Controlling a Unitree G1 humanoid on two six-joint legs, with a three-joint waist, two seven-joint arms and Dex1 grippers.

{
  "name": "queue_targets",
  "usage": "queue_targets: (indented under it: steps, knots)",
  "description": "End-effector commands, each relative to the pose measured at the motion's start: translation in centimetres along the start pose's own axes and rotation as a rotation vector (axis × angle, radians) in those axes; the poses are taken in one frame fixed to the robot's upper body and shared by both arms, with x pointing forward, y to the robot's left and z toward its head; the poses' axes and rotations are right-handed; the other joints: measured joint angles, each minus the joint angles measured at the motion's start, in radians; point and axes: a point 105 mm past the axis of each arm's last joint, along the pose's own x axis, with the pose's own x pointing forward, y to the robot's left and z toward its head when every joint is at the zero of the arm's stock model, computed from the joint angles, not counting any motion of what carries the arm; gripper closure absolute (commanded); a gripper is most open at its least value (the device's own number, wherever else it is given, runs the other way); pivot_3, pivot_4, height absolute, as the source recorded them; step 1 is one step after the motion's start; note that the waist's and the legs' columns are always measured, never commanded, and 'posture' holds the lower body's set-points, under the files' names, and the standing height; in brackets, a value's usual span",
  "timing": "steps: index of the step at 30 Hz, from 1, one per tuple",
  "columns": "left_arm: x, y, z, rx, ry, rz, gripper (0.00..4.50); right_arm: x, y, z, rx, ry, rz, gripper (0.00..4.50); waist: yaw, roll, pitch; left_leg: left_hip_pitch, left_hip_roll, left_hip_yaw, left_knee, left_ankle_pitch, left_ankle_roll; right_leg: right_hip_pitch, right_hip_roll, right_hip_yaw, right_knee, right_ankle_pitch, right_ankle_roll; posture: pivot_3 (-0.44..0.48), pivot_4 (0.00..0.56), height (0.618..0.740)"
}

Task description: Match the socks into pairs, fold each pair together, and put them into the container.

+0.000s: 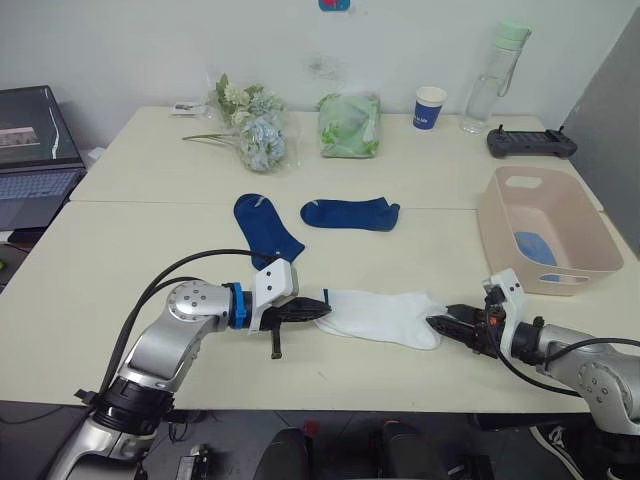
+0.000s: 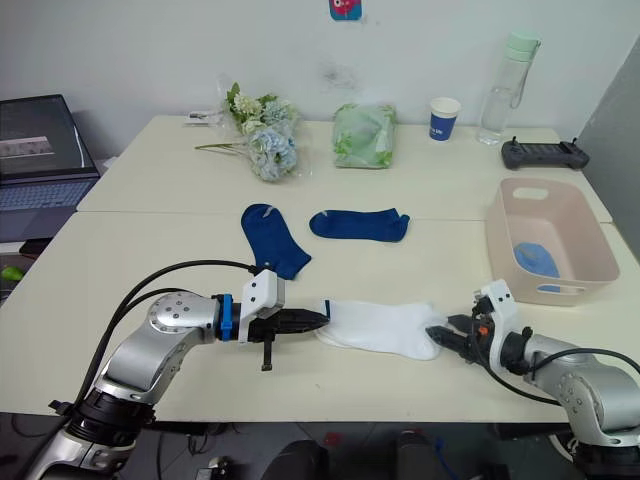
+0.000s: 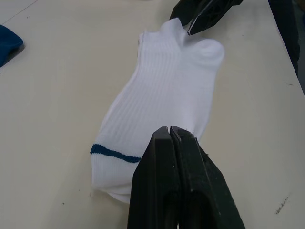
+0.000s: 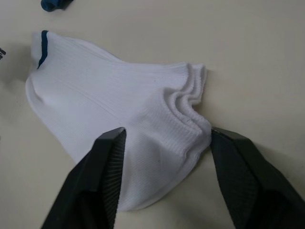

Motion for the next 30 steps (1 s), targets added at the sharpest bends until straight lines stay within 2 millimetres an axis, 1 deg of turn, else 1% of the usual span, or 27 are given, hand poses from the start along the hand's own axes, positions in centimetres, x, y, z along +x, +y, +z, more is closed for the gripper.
queue_targets:
  steps: [1,2,4,5,8,9,12,14,17,19,22,25,27,30]
  knots:
    - [-0.1,0.1,0.6,0.027,-0.023,0.008,4.50,-0.3,0.3,0.9,0.009,-0.036,0.010,3.14,0.000,0.000,0.000,0.000,0.000,0.000,0.000,0.000,0.000,0.000,0.000,0.000,0.000,0.000,0.000,0.000,0.150,0.740]
    - [-0.1,0.2,0.6,0.028,-0.022,0.009,4.50,-0.3,0.2,1.1,0.013,-0.042,0.004,3.44,0.000,0.000,0.000,0.000,0.000,0.000,0.000,0.000,0.000,0.000,0.000,0.000,0.000,0.000,0.000,0.000,0.150,0.740]
    - [-0.2,0.3,0.7,0.030,-0.023,0.011,4.50,-0.5,0.0,1.4,0.012,-0.047,-0.006,4.25,0.000,0.000,0.000,0.000,0.000,0.000,0.000,0.000,0.000,0.000,0.000,0.000,0.000,0.000,0.000,0.000,0.150,0.740]
    - [-0.2,0.4,0.8,0.032,-0.027,0.011,4.50,-0.7,-0.2,1.6,0.010,-0.050,-0.009,4.47,0.000,0.000,0.000,0.000,0.000,0.000,0.000,0.000,0.000,0.000,0.000,0.000,0.000,0.000,0.000,0.000,0.150,0.740]
    - [0.2,0.3,1.4,0.024,-0.053,-0.003,4.50,-1.0,-0.7,2.2,0.006,-0.054,-0.015,4.47,0.000,0.000,0.000,0.000,0.000,0.000,0.000,0.000,0.000,0.000,0.000,-0.001,0.000,0.000,0.000,0.000,0.150,0.740]
    - [0.6,0.2,1.6,0.028,-0.061,-0.021,4.50,-1.1,-1.1,2.5,-0.001,-0.056,-0.020,4.47,0.000,0.000,0.000,0.000,0.000,0.000,0.000,0.000,0.000,0.000,0.000,-0.001,0.000,0.000,0.000,0.000,0.150,0.740]
    - [2.3,0.3,2.3,0.065,-0.070,-0.070,4.50,-1.2,-1.9,3.2,-0.016,-0.049,-0.019,4.47,0.000,0.000,0.000,0.000,-0.001,0.000,0.000,0.000,0.000,0.000,0.001,-0.002,0.000,0.000,0.000,0.000,0.150,0.740]
    - [3.6,0.8,2.7,0.063,-0.081,-0.078,4.50,-1.1,-2.2,3.4,-0.016,-0.041,-0.012,4.47,0.000,0.000,0.000,0.000,-0.001,0.001,0.000,0.000,0.000,0.000,0.002,-0.002,0.000,0.000,0.000,0.000,0.150,0.740]
    - [5.7,1.1,2.3,0.082,-0.047,-0.115,4.50,-1.0,-2.6,3.5,-0.019,-0.032,-0.006,4.47,0.001,0.000,0.000,-0.001,-0.001,0.001,0.000,0.000,0.000,0.000,0.002,-0.003,-0.001,0.000,0.000,0.000,0.150,0.740]
    - [6.8,1.1,1.9,0.087,-0.031,-0.129,4.50,-1.0,-2.6,3.5,-0.020,-0.031,0.000,4.47,0.000,0.000,0.000,-0.001,-0.001,0.002,0.000,0.000,0.000,0.000,0.003,-0.002,-0.001,0.000,0.000,0.000,0.150,0.740]
    - [8.6,1.0,1.1,0.081,-0.027,-0.137,4.50,-1.1,-2.3,3.6,-0.016,-0.038,0.015,4.47,-0.001,0.000,0.000,0.000,-0.001,0.002,0.000,0.000,0.000,0.000,0.002,-0.002,0.000,0.000,0.000,0.000,0.150,0.740]
    - [10.0,1.1,0.9,0.071,-0.025,-0.130,4.50,-1.2,-1.6,3.9,-0.012,-0.052,0.040,4.47,0.000,0.000,0.000,0.000,-0.001,0.002,0.000,0.000,0.000,-0.001,0.002,-0.002,0.000,0.000,0.000,0.000,0.150,0.740]
    - [10.5,1.1,0.3,0.070,0.003,-0.128,4.50,-1.3,-0.8,4.3,0.001,-0.075,0.073,4.47,0.000,0.000,0.000,-0.001,-0.001,0.002,0.000,0.000,0.000,-0.001,0.002,-0.002,0.000,0.000,0.000,0.000,0.150,0.740]
    - [10.7,1.2,-0.9,0.075,0.044,-0.115,4.50,-1.8,0.9,5.2,0.045,-0.121,0.163,4.47,0.000,0.000,0.000,0.000,-0.001,0.002,0.000,0.000,0.000,0.000,0.001,-0.002,0.000,0.000,0.000,0.000,0.150,0.740]
